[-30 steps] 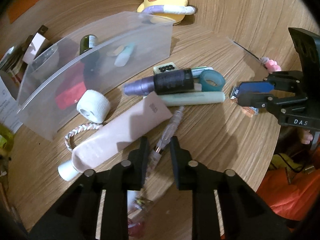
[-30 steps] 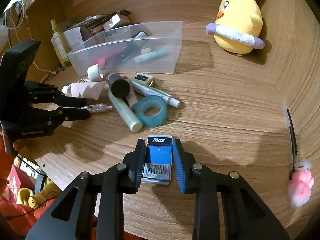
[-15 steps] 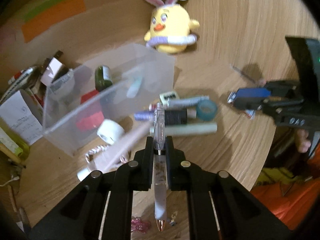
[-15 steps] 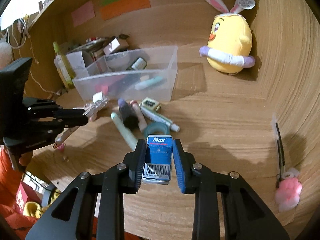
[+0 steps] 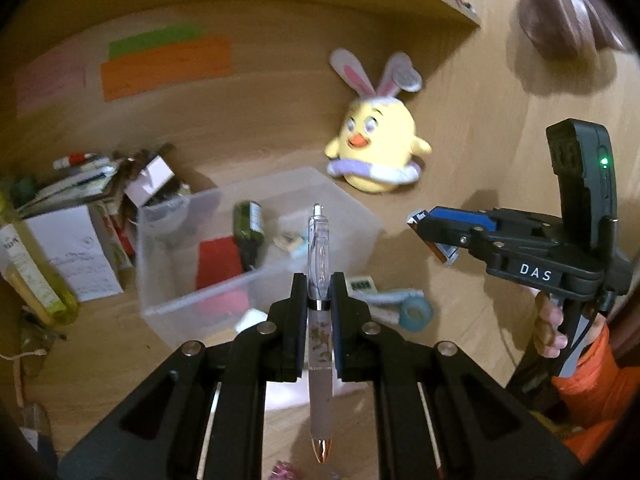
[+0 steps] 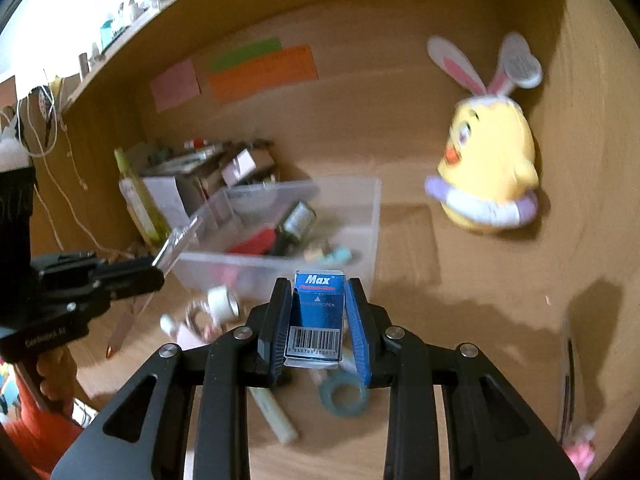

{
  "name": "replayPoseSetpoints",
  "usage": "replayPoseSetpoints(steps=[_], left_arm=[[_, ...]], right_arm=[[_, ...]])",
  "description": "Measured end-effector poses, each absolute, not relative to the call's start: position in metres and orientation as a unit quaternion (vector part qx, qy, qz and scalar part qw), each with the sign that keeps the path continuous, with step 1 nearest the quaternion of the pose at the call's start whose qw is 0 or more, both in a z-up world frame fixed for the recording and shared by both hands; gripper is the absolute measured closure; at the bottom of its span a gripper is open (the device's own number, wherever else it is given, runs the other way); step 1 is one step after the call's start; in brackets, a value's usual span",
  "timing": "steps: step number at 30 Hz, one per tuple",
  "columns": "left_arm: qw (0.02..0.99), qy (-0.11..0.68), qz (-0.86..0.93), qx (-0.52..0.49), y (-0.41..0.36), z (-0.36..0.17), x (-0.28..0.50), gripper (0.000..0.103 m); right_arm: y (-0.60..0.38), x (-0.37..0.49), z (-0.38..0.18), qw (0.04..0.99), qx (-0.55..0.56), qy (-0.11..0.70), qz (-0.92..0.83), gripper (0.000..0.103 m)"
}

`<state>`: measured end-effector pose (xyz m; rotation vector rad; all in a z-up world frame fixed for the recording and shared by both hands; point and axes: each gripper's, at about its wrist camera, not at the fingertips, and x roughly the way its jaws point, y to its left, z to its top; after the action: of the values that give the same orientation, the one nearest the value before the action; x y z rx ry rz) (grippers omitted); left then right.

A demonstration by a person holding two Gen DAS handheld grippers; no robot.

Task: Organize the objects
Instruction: 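Drop the pen into the clear box while the right tool drops the Max box in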

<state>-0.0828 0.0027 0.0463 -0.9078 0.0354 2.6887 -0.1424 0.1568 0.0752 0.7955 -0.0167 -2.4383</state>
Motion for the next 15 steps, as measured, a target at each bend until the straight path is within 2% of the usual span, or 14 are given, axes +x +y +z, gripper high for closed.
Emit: replayPoseSetpoints(steps=[8, 15], left_arm=[[0.11, -0.013, 0.948, -0.3, -0.025, 0.065, -0.111, 0.093], [0.061, -0.019, 0.946, -0.317, -0.048, 0.063, -0.153, 0.093]], right_arm=[[0.125, -0.176, 0.102, 0.294, 0.276, 0.004, -0.915, 0.078], [0.097, -0.21, 0.099, 0.292, 0.293, 0.02, -0.91, 0.078]])
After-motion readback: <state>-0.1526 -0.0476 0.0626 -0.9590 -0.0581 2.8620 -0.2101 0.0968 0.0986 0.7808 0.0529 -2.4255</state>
